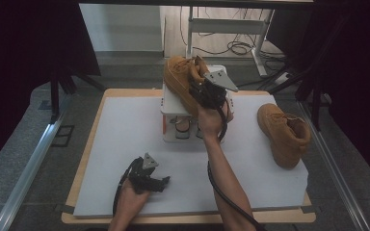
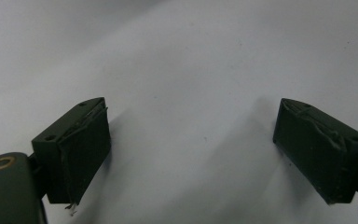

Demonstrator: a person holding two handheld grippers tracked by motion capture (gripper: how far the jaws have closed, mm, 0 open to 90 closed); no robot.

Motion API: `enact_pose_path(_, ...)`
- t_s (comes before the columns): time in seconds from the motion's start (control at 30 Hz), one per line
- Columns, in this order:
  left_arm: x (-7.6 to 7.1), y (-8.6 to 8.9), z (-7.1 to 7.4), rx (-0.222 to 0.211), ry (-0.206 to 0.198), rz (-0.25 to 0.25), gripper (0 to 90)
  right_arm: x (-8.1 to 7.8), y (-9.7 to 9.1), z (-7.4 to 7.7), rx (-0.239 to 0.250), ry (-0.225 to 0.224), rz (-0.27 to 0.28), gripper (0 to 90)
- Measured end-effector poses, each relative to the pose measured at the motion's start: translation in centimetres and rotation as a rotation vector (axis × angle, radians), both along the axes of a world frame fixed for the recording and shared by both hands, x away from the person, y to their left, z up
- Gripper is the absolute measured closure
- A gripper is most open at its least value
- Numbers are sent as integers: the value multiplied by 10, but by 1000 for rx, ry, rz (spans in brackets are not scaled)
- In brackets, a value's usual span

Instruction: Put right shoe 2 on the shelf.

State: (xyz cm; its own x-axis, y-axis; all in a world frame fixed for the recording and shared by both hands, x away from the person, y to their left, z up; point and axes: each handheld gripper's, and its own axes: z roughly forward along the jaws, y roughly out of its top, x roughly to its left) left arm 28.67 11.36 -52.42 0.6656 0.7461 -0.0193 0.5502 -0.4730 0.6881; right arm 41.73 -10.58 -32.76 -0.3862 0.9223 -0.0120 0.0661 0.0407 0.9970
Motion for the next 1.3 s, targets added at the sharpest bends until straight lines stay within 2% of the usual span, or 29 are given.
enact_pose_path(0.37,0,0,0,-1,1,-2,106,15,5,-3,25,15,-12,516)
enact_pose_path(0.47,0,0,0,0,0,0,105,16,3,-5,39,22,-15,477)
enact_pose_path(0.53,0,0,0,0,-1,0,105,17,0,-6,51,38,-4,416)
enact_pose_path(0.7,0,0,0,2,2,-3,105,21,-3,0,18,97,41,253)
enact_pose_path(0.9,0,0,0,2,2,-3,105,23,-3,-1,-41,90,63,142)
enact_pose_path(1.0,0,0,0,1,2,-2,105,22,-5,-3,-68,80,80,125)
enact_pose_path(1.1,0,0,0,2,1,-1,105,21,-9,-5,-57,81,102,108)
enact_pose_path(1.3,0,0,0,2,2,-1,105,13,-16,-6,-72,79,118,92)
